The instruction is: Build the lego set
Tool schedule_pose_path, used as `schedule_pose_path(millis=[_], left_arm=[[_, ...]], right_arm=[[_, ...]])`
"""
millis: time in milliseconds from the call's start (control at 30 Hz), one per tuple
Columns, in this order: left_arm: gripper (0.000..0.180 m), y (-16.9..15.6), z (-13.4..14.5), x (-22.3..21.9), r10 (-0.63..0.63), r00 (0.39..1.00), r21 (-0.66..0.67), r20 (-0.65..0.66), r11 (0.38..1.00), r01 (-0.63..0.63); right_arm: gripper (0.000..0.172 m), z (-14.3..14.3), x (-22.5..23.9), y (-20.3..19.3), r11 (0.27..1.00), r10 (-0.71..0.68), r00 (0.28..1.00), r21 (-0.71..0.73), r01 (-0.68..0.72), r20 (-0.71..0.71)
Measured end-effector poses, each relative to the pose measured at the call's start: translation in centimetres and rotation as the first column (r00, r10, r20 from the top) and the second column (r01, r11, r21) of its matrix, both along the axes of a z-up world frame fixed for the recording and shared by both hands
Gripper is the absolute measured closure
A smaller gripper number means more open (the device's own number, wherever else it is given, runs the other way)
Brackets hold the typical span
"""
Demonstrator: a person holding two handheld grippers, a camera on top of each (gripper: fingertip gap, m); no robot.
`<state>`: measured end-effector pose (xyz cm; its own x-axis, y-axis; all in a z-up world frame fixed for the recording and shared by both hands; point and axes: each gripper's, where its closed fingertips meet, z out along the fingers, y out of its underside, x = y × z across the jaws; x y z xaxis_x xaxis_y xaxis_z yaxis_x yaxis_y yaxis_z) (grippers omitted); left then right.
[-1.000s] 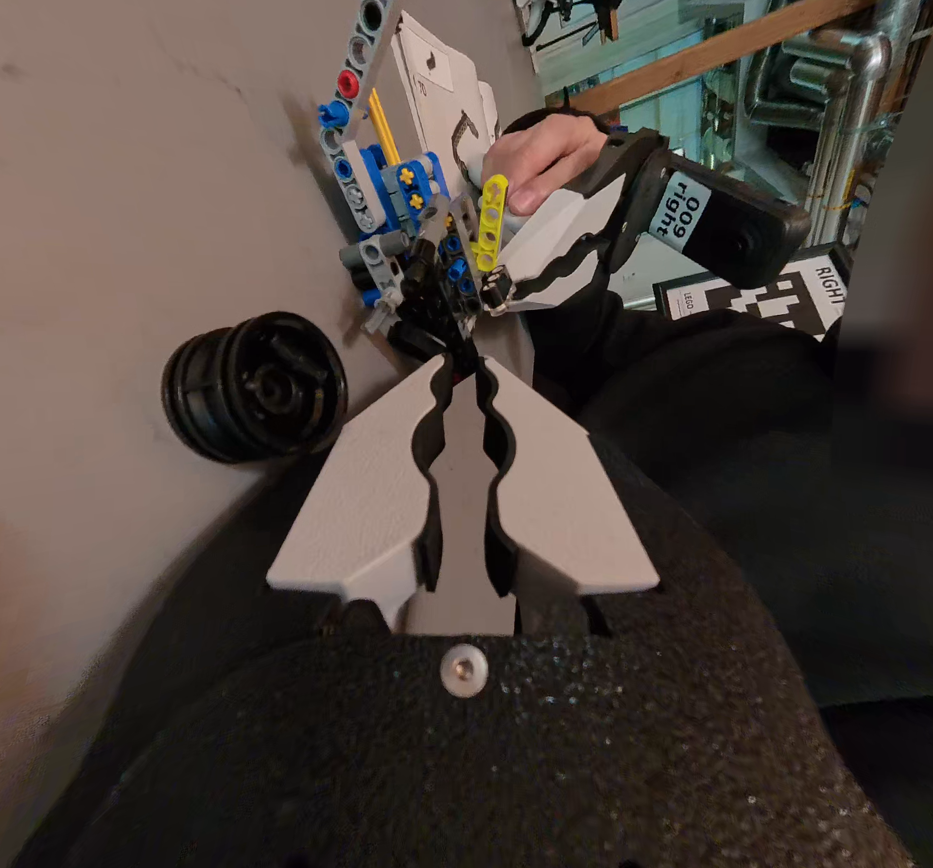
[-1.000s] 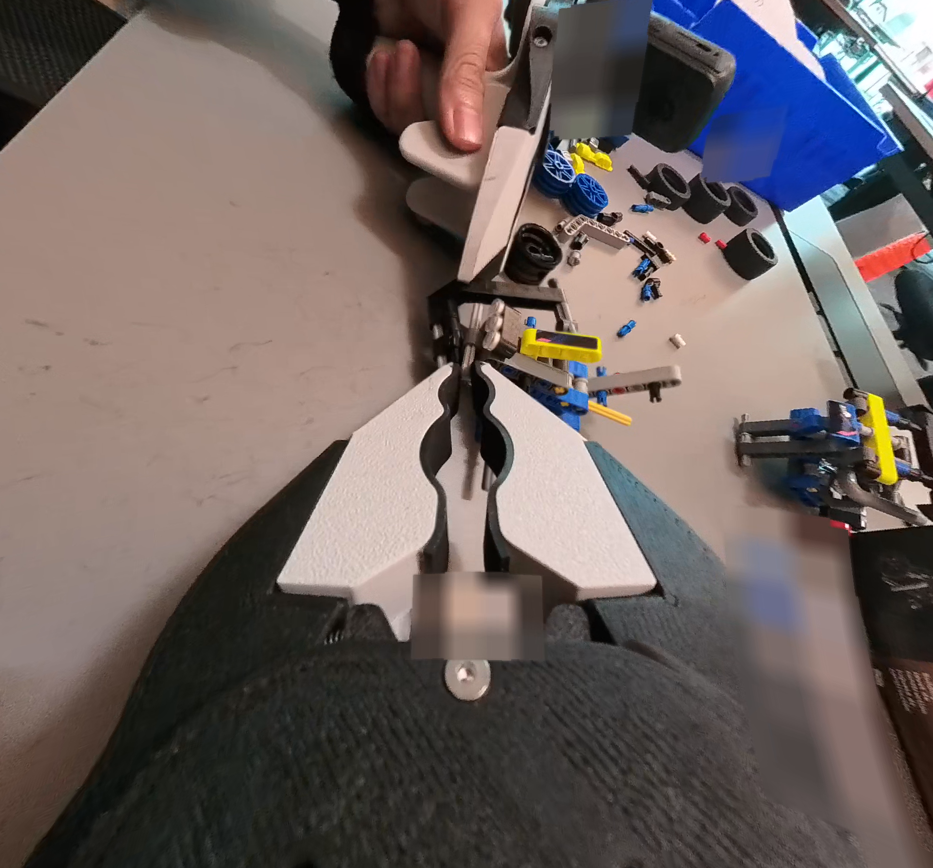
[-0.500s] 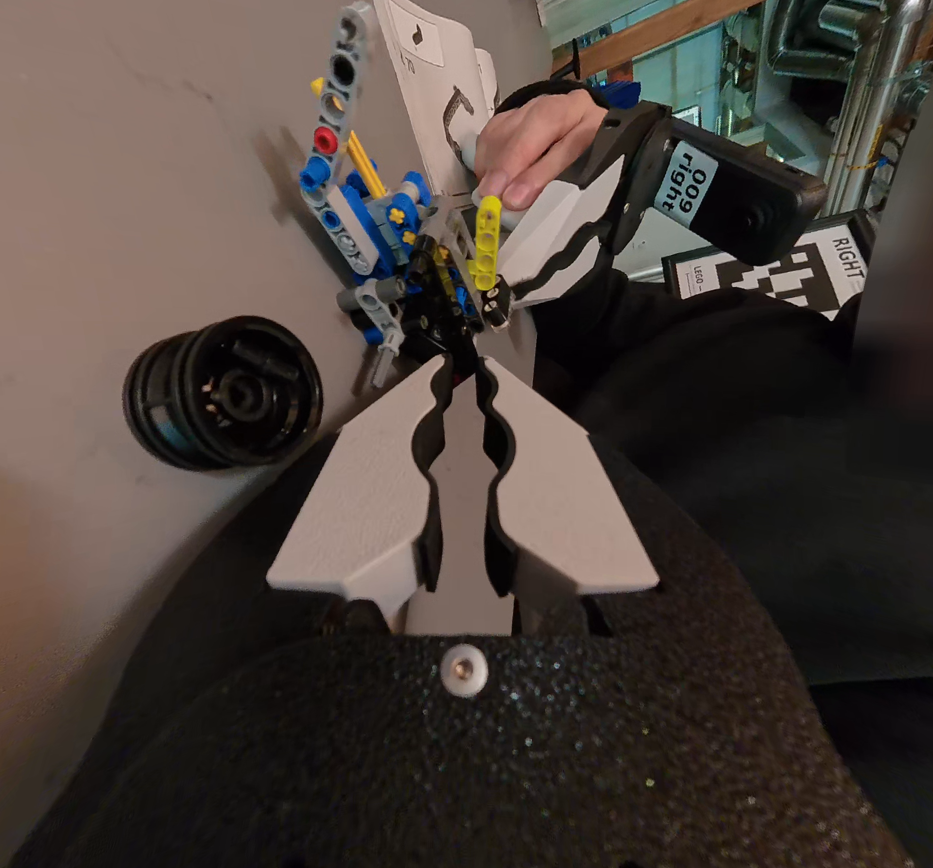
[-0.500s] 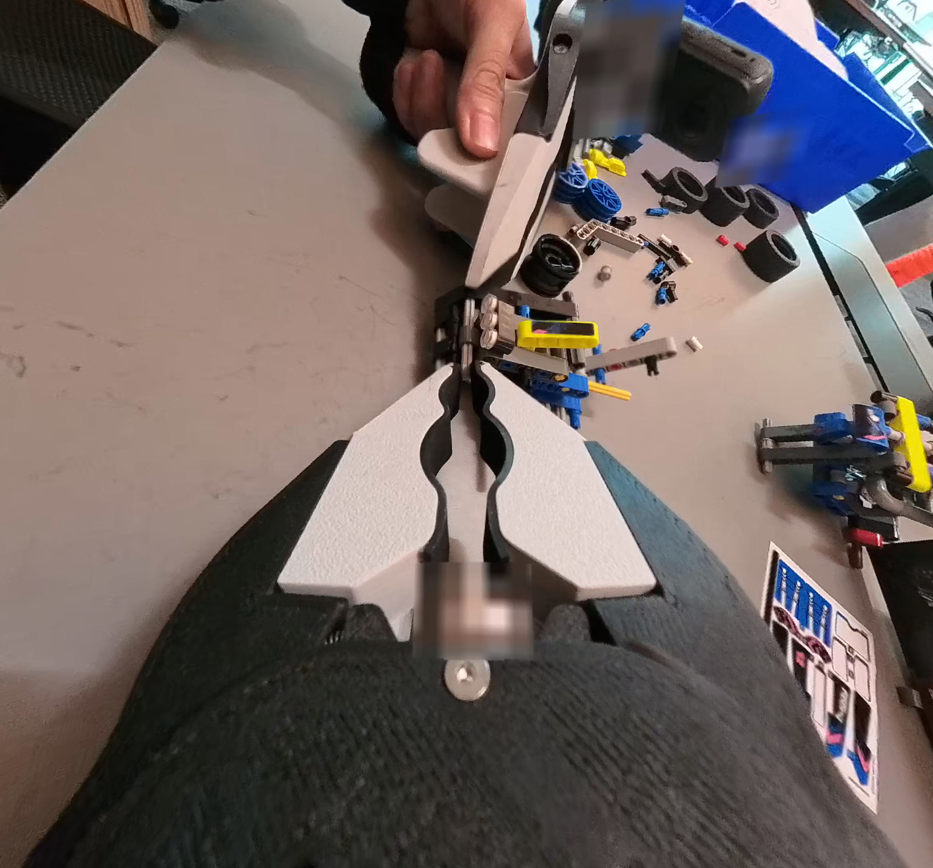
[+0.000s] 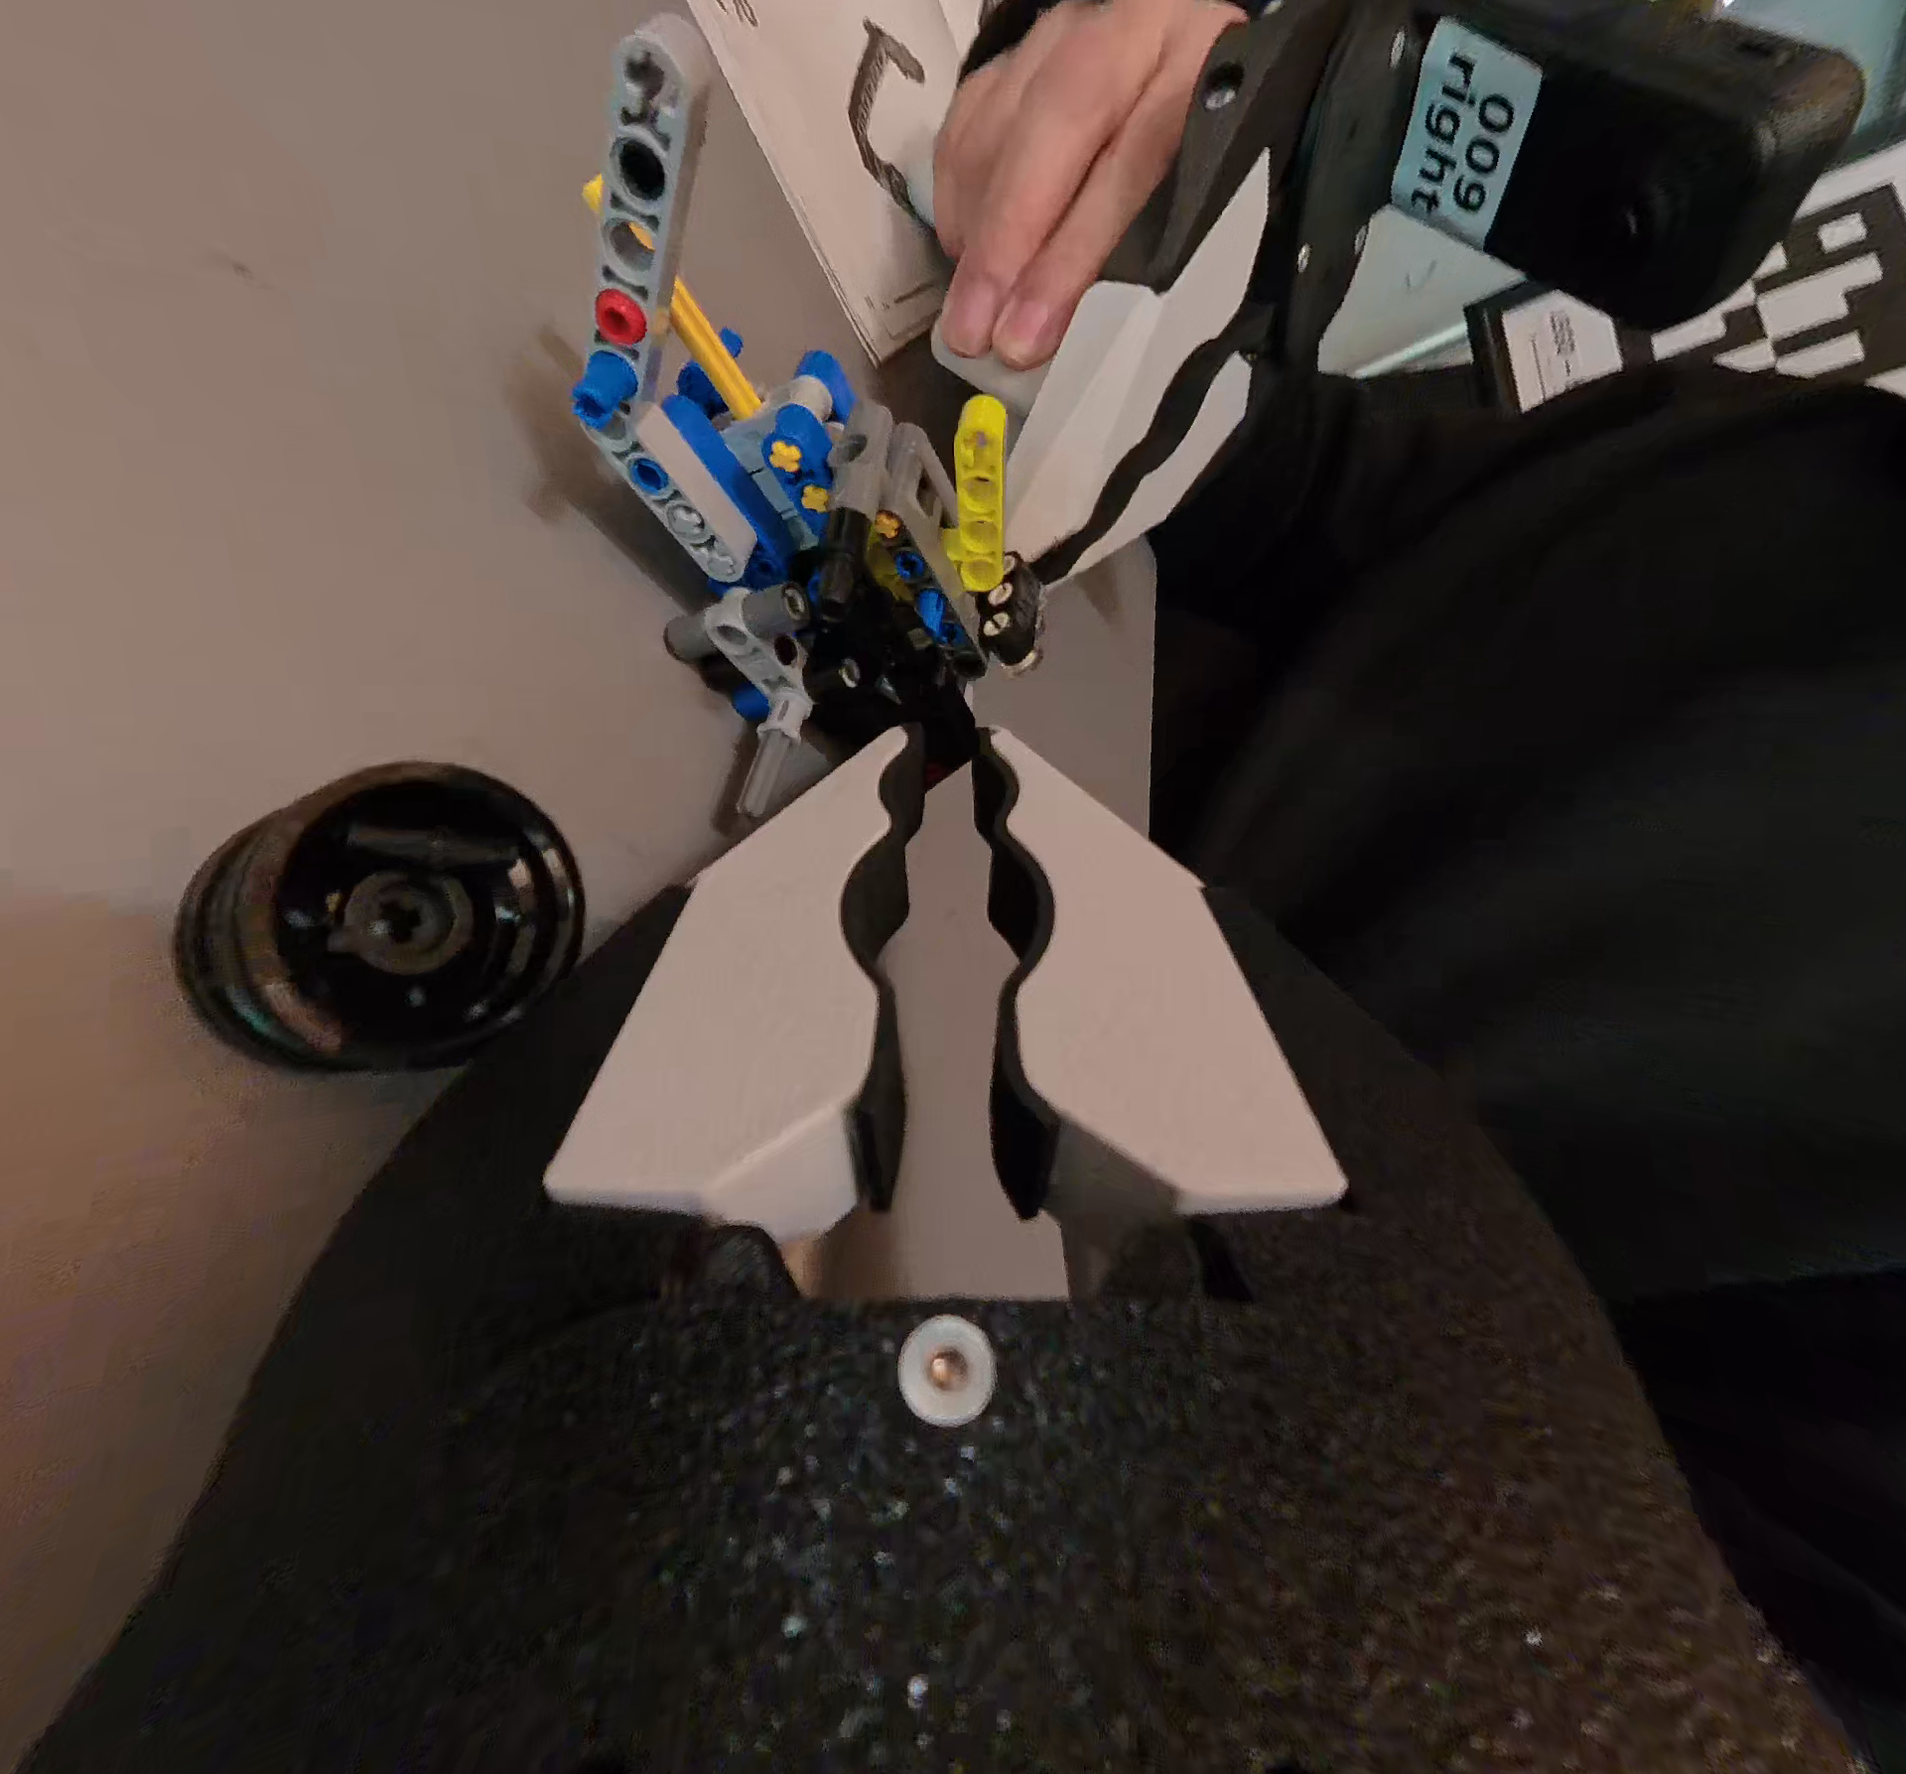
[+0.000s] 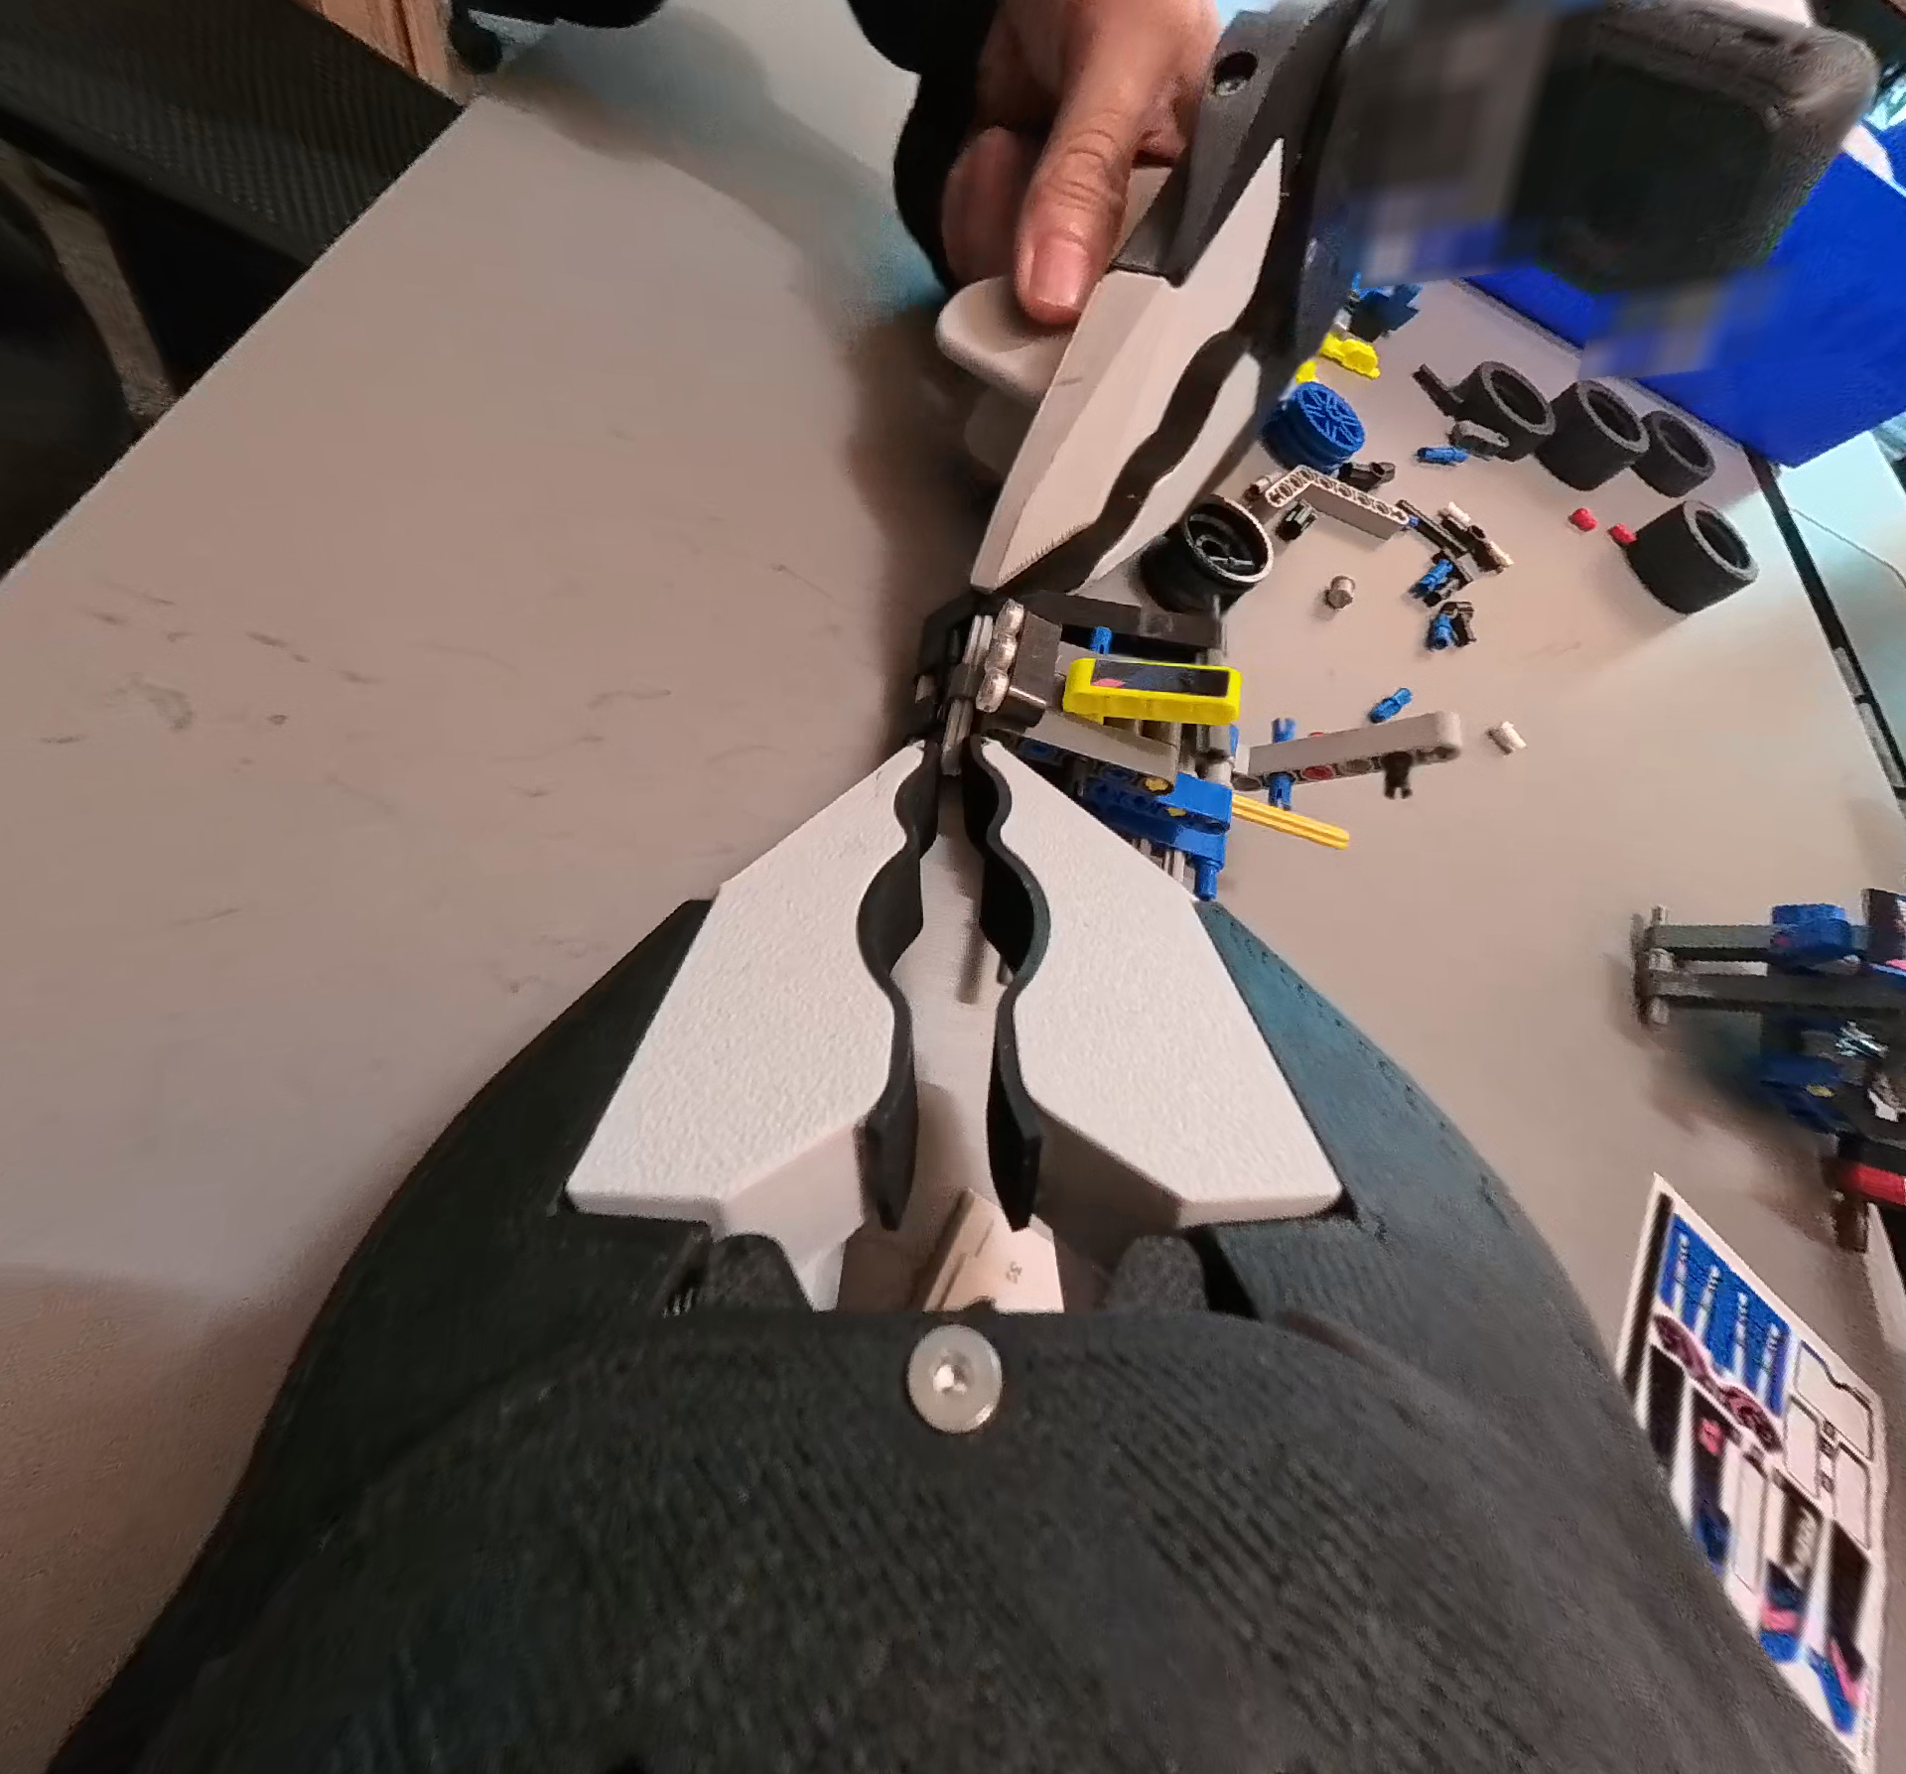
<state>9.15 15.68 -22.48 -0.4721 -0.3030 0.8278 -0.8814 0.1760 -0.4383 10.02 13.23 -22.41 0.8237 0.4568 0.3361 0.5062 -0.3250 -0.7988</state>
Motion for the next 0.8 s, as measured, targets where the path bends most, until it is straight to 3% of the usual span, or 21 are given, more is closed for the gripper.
schedule_pose_path(millis=[300,433,800], left_arm=[[0.175,-0.37,0.47,-0.4,-0.071,0.988,-0.062,-0.139,0.996,0.063],[0.175,-0.46,0.18,-0.44,-0.075,0.994,-0.032,-0.077,0.997,0.073],[0.173,-0.24,0.28,0.31,0.05,0.998,-0.027,0.028,0.998,-0.049]], right_arm=[[0.17,0.39,-0.6,-0.45,0.999,0.049,0.999,0.015,-0.048,-0.02],[0.17,0.17,-0.75,-0.53,0.998,0.057,0.998,0.011,-0.057,0.0],[0.17,0.23,-0.28,-0.31,1.0,0.024,1.0,0.015,-0.024,-0.002]])
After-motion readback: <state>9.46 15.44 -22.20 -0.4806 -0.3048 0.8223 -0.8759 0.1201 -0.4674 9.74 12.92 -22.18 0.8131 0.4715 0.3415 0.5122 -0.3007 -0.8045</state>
